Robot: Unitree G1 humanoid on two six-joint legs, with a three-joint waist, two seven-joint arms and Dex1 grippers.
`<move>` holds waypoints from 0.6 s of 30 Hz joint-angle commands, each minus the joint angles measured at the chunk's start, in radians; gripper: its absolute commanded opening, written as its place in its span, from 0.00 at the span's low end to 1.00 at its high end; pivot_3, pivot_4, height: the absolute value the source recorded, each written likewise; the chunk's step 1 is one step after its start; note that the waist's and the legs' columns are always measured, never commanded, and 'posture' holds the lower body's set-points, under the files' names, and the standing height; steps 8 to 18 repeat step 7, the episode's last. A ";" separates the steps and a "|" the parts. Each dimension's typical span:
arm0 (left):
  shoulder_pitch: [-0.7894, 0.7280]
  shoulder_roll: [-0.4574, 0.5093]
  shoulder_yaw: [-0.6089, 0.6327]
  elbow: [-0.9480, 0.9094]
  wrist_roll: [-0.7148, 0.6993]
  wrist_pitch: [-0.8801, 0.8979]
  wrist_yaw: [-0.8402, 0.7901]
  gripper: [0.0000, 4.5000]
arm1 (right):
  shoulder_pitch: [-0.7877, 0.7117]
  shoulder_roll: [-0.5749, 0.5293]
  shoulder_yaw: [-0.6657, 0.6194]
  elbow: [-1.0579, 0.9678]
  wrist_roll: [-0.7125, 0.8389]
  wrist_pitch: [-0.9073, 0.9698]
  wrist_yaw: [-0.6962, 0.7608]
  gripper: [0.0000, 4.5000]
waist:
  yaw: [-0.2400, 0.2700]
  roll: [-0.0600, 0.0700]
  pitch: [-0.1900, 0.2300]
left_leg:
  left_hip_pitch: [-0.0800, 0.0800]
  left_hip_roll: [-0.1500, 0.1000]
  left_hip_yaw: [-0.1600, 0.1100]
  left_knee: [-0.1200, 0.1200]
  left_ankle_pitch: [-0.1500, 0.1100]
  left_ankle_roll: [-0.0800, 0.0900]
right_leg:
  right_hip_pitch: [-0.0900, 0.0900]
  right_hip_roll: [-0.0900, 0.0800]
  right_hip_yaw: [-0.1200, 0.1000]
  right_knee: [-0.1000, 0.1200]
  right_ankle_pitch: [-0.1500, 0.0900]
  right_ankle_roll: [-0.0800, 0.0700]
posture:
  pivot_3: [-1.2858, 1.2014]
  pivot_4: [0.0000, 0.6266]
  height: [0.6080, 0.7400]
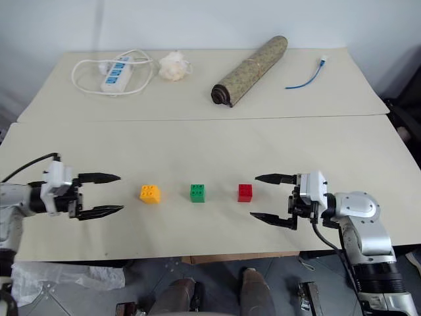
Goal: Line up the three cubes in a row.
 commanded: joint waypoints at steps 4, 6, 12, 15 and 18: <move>0.058 0.039 0.134 -0.149 -0.035 0.074 0.120 0.95 | -0.078 -0.082 0.006 0.009 -0.003 0.034 0.077 1.00 | 0.023 0.000 0.000 | 0.000 -0.001 -0.001 0.000 0.000 0.000 | 0.000 -0.001 0.000 0.000 0.000 0.000 | 0.52 0.24 1.00; 0.077 0.038 0.149 -0.160 -0.037 0.075 0.125 0.95 | -0.094 -0.094 0.013 0.001 -0.006 0.043 0.092 1.00 | 0.023 0.000 0.000 | 0.000 -0.001 -0.001 -0.001 0.000 0.000 | 0.000 -0.001 0.000 0.000 0.000 0.000 | 0.52 0.24 1.00; 0.086 0.037 0.154 -0.162 -0.035 0.072 0.126 0.95 | -0.100 -0.094 0.014 -0.001 -0.006 0.047 0.092 1.00 | 0.023 0.000 0.000 | 0.000 -0.001 -0.001 -0.002 0.000 0.000 | 0.000 -0.001 0.000 0.001 0.000 0.000 | 0.52 0.24 1.00; 0.086 0.037 0.154 -0.162 -0.035 0.072 0.126 0.95 | -0.100 -0.094 0.014 -0.001 -0.006 0.047 0.092 1.00 | 0.023 0.000 0.000 | 0.000 -0.001 -0.001 -0.002 0.000 0.000 | 0.000 -0.001 0.000 0.001 0.000 0.000 | 0.52 0.24 1.00; 0.086 0.037 0.154 -0.162 -0.035 0.072 0.126 0.95 | -0.100 -0.094 0.014 -0.001 -0.006 0.047 0.092 1.00 | 0.023 0.000 0.000 | 0.000 -0.001 -0.001 -0.002 0.000 0.000 | 0.000 -0.001 0.000 0.001 0.000 0.000 | 0.52 0.24 1.00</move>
